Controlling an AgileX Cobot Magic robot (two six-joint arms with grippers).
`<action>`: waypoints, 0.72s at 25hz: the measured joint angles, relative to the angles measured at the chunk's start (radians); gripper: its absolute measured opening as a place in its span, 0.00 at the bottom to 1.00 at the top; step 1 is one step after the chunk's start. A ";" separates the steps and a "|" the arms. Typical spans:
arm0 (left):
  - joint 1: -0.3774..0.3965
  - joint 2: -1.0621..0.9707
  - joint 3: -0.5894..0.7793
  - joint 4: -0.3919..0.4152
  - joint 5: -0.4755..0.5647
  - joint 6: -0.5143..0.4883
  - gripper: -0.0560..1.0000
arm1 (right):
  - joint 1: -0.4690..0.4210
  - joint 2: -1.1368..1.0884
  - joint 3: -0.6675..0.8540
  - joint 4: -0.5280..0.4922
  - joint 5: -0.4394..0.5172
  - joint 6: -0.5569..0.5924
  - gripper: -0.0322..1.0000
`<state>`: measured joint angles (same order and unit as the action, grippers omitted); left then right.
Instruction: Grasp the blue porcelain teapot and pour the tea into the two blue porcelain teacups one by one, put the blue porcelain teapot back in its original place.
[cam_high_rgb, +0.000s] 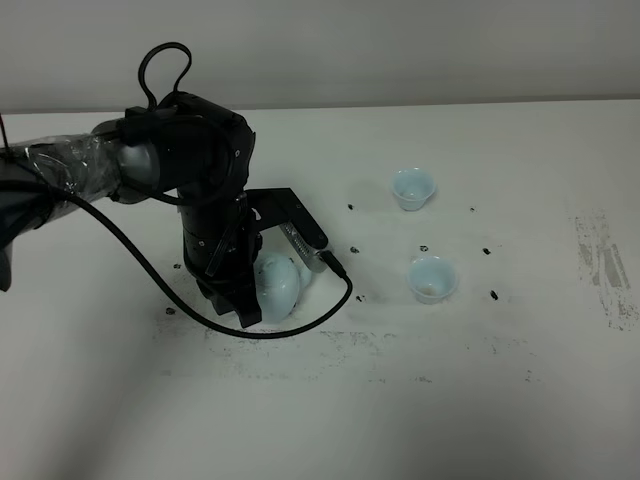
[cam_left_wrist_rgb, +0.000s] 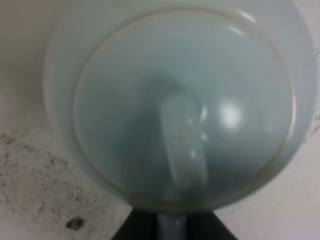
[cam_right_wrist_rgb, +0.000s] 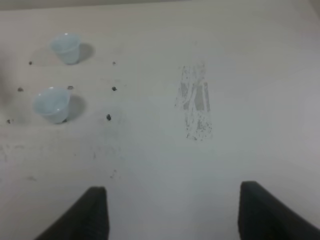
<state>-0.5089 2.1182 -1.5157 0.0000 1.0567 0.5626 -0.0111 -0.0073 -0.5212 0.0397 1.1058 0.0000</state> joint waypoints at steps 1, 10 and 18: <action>0.000 -0.004 0.000 0.000 0.002 0.000 0.10 | 0.000 0.000 0.000 0.000 0.000 0.000 0.55; 0.000 -0.020 0.000 0.000 0.005 -0.005 0.10 | 0.000 0.000 0.000 0.000 0.000 0.000 0.55; 0.000 -0.020 0.000 0.000 0.005 -0.006 0.10 | 0.000 0.000 0.000 0.000 0.000 0.000 0.55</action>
<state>-0.5089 2.0978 -1.5157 0.0000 1.0613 0.5565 -0.0111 -0.0073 -0.5212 0.0397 1.1058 0.0000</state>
